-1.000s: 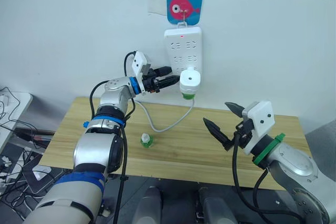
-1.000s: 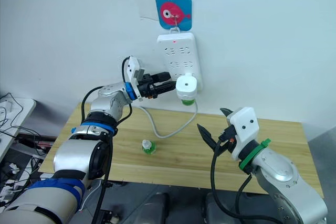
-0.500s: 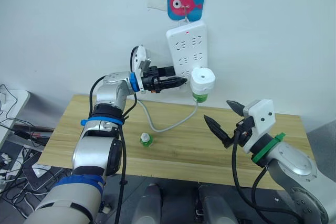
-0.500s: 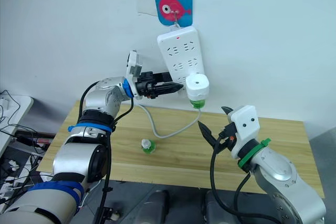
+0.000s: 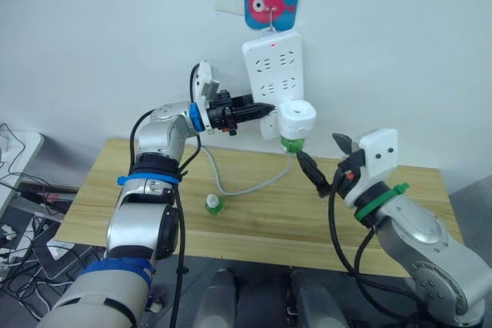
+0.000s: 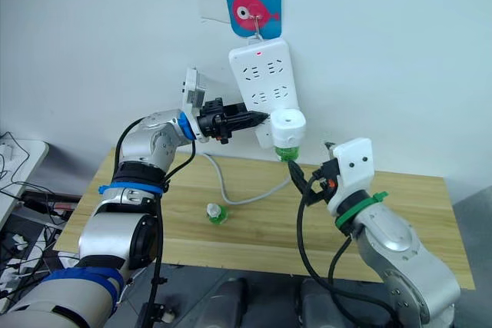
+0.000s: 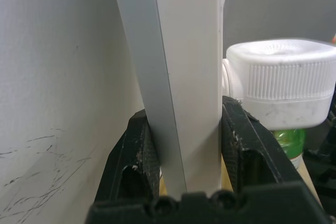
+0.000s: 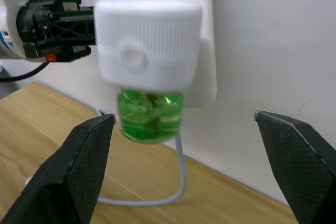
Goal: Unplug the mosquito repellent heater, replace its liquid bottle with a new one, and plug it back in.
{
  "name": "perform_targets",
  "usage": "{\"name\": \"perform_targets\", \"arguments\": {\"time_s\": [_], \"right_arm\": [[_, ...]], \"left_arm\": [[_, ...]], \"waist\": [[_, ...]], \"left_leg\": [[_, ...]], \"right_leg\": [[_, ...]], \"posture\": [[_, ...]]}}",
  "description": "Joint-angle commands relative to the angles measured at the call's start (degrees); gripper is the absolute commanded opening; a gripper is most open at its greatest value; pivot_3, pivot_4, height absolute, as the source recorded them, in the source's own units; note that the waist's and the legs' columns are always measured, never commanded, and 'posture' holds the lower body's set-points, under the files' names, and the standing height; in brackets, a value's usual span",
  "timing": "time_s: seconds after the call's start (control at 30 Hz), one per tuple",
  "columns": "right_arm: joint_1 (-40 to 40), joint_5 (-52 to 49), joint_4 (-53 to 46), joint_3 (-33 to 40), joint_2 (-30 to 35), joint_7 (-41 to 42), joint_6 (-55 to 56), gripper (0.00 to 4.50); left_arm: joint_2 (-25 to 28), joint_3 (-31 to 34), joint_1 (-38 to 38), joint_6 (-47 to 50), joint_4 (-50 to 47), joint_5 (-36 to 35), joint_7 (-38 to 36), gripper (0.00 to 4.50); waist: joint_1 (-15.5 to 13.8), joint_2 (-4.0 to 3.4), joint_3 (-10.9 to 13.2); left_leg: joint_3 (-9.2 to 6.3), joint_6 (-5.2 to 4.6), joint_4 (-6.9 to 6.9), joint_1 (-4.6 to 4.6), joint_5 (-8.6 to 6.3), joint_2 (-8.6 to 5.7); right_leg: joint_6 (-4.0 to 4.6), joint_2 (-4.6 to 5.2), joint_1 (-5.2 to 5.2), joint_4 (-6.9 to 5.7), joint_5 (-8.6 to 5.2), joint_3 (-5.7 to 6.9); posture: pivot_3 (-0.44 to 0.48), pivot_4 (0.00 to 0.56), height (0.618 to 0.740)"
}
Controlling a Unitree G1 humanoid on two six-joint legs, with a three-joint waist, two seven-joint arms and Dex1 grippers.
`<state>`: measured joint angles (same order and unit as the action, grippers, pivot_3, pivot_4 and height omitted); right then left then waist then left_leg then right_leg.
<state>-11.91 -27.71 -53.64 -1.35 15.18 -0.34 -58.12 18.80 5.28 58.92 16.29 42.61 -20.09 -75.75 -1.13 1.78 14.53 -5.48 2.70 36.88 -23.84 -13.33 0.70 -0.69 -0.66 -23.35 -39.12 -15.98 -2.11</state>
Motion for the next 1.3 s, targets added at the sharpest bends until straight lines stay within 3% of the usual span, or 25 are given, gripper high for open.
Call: {"name": "perform_targets", "arguments": {"time_s": [0.03,0.37,0.8,1.13,1.23,1.3], "right_arm": [[-3.83,1.27,-2.45,-2.0,-1.99,-3.35,-2.67,4.5],[-13.8,3.98,-0.3,-3.94,-9.38,-8.98,-11.48,4.5],[-15.63,7.82,3.4,-3.41,-15.37,-10.05,-13.11,4.5],[-16.63,10.94,4.91,-4.67,-15.63,-8.97,-10.32,4.5],[-16.51,11.31,4.94,-5.0,-15.88,-8.66,-9.77,3.89],[-16.45,11.44,5.03,-5.08,-15.97,-8.46,-9.61,3.23]], "left_arm": [[-0.26,0.17,0.17,-1.57,-1.89,-0.44,1.24,1.33],[-0.75,-0.03,0.64,-5.09,-0.55,0.46,3.5,1.33],[-0.93,-0.28,0.1,-6.26,-1.11,0.65,3.89,1.33],[-0.93,-0.25,-0.18,-6.05,-2.15,0.46,4.22,1.33],[-0.81,-0.29,-0.56,-5.87,-2.73,0.41,4.24,1.33],[-0.77,-0.3,-0.72,-5.71,-3.01,0.34,4.3,1.33]], "waist": [[0.03,-0.03,0.02],[0.02,-0.03,0.02],[0.03,-0.04,0.02],[0.02,-0.04,0.02],[0.03,-0.04,0.02],[0.03,-0.04,0.02]], "left_leg": [[-0.01,0.05,0.0,0.0,0.03,0.0],[-0.07,0.15,-0.01,-0.05,0.09,-0.01],[-0.08,0.16,-0.02,-0.06,0.1,-0.03],[-0.09,0.17,-0.02,-0.06,0.1,-0.03],[-0.08,0.17,-0.03,-0.05,0.1,-0.03],[-0.08,0.17,-0.03,-0.05,0.1,-0.03]], "right_leg": [[0.0,0.0,0.0,0.0,0.0,0.01],[0.01,0.15,0.0,0.01,0.01,0.06],[0.01,0.25,0.0,0.0,0.01,0.1],[0.01,0.25,0.0,-0.01,0.01,0.13],[0.01,0.25,-0.01,-0.01,0.01,0.12],[0.01,0.25,-0.01,-0.01,0.01,0.12]], "posture": [[0.115,0.269,0.74],[0.113,0.268,0.74],[0.124,0.255,0.74],[0.134,0.242,0.74],[0.136,0.24,0.74],[0.136,0.238,0.74]]}}
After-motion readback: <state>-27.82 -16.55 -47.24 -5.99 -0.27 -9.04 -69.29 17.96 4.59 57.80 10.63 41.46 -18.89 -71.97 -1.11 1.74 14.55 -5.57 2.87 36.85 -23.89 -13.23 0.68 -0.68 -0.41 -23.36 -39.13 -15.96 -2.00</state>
